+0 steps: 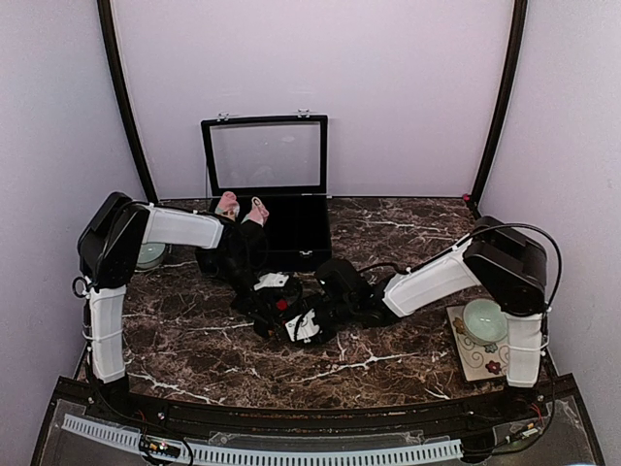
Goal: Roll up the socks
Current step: Pick up the sock from the center of the board.
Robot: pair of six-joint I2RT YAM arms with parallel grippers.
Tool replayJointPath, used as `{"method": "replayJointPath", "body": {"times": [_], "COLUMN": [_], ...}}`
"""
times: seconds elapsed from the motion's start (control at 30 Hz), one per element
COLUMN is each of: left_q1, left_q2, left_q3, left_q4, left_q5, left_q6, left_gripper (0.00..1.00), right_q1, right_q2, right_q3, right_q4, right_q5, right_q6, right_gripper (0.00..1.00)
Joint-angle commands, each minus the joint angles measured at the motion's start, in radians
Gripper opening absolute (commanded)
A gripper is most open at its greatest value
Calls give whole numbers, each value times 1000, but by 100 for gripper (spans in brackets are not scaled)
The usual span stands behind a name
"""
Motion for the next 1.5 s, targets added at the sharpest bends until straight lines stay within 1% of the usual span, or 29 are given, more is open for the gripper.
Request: {"method": "replayJointPath", "body": {"times": [0.0, 0.13, 0.33, 0.4, 0.5, 0.6, 0.67, 0.73, 0.8, 0.9, 0.97, 1.17, 1.33, 1.4, 1.47], "left_q1": [-12, -18, -18, -18, -13, -12, -11, -7, 7, 36, 53, 126, 156, 162, 162], "left_q2": [86, 109, 121, 109, 64, 10, -18, -40, -65, -120, -170, -368, -587, -668, -728], "left_q3": [-32, 1, 59, 69, 47, 9, -13, -29, -43, -74, -94, -222, -359, -420, -472], "left_q4": [-161, -173, -161, -158, -139, -107, -84, -62, -40, 0, 24, 121, 213, 258, 265], "left_q5": [-156, -176, -168, -156, -125, -112, -106, -109, -97, -68, -55, -5, -23, -38, -23], "left_q6": [51, 56, 30, 23, 27, 25, 19, 9, -9, -32, -49, -127, -194, -225, -216], "left_gripper": [27, 29, 34, 36, 40, 42, 43, 44, 44, 44, 44, 45, 45, 47, 47], "right_q1": [-24, -40, -46, -47, -52, -48, -47, -41, -28, 0, 15, 31, 32, 31, 28], "right_q2": [37, 58, 77, 94, 130, 153, 163, 183, 207, 221, 223, 244, 215, 199, 199], "right_q3": [32, 46, 66, 85, 134, 160, 186, 258, 331, 372, 368, 373, 324, 277, 245], "right_q4": [19, 16, -42, -72, -141, -206, -233, -318, -445, -527, -544, -565, -479, -408, -354], "right_q5": [39, 40, 48, 68, 87, 96, 94, 100, 106, 79, 46, -52, -183, -227, -256], "right_q6": [-29, -29, -18, 10, 50, 26, 43, 103, 140, 192, 253, 543, 791, 904, 993], "right_gripper": [50, 46, 34, 31, 28, 24, 23, 20, 15, 8, 5, 0, 0, 0, 0]}}
